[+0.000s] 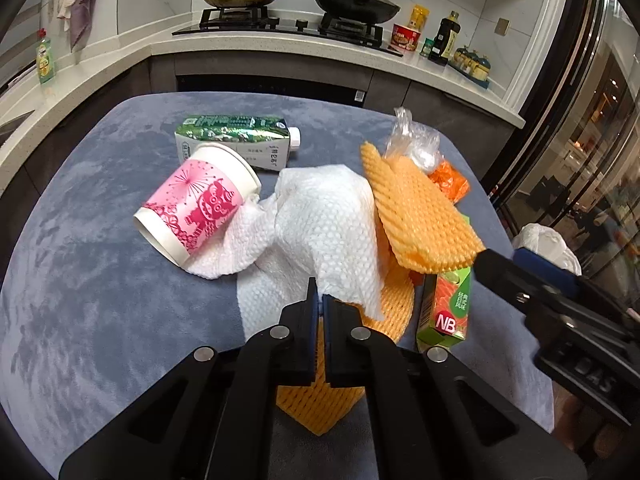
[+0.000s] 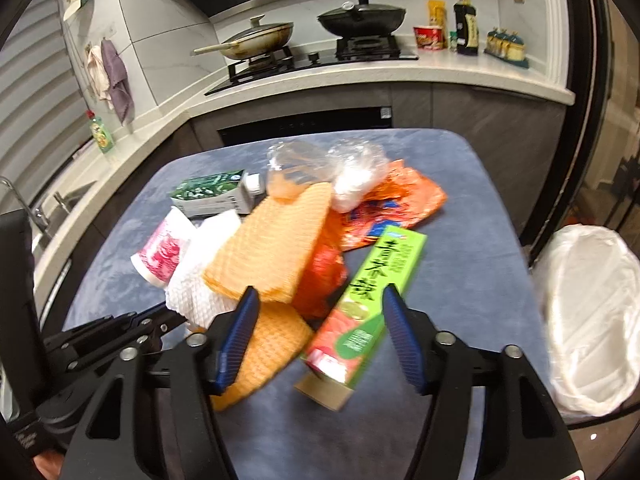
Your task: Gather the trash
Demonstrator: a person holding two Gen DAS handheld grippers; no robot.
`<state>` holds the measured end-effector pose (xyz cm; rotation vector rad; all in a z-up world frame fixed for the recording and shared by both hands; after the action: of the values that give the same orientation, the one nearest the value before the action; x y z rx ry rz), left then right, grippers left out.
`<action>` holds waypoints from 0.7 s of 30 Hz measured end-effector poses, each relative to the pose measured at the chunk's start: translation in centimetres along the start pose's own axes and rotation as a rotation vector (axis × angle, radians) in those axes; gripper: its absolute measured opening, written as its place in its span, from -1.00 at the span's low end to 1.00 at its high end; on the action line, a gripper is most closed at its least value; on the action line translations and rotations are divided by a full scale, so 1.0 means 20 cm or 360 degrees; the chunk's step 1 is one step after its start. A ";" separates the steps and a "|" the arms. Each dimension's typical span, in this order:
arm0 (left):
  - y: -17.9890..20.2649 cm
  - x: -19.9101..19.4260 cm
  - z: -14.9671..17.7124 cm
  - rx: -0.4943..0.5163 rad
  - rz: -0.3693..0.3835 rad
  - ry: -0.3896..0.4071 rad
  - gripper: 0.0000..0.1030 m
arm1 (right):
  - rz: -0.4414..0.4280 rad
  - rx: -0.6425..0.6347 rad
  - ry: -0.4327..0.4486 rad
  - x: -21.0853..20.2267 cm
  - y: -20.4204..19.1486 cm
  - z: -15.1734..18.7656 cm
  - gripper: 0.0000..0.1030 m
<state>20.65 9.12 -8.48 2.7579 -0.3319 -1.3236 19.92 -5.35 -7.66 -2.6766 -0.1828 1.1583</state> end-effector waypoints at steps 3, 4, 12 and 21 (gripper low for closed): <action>-0.01 -0.02 -0.01 0.0000 0.0001 0.0015 -0.98 | -0.0052 0.0024 -0.0018 0.04 -0.02 -0.01 -0.18; -0.01 -0.03 -0.01 0.0000 0.0001 0.0016 -0.98 | -0.0066 0.0030 -0.0030 0.06 -0.02 -0.01 -0.23; -0.01 -0.07 -0.01 -0.0009 -0.0007 0.0035 -0.98 | -0.0098 0.0017 -0.0026 0.05 -0.04 -0.01 -0.81; 0.05 -0.22 -0.05 0.0000 0.0008 0.0127 -0.98 | -0.0077 0.0023 0.0125 -0.18 0.02 -0.06 -0.82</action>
<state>18.56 9.01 -4.27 2.7986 -0.3334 -1.2081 18.38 -6.70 -4.45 -2.6842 -0.2243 1.0343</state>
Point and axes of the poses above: each gripper's, at about its wrist camera, not at the fingertips, and x roughly the way its jaws point, y to its right, z to its underside, the point moved 5 cm from there along x, roughly the way its jaws point, and after that the axes turned 3 degrees about -z, right-handed, at the moved point
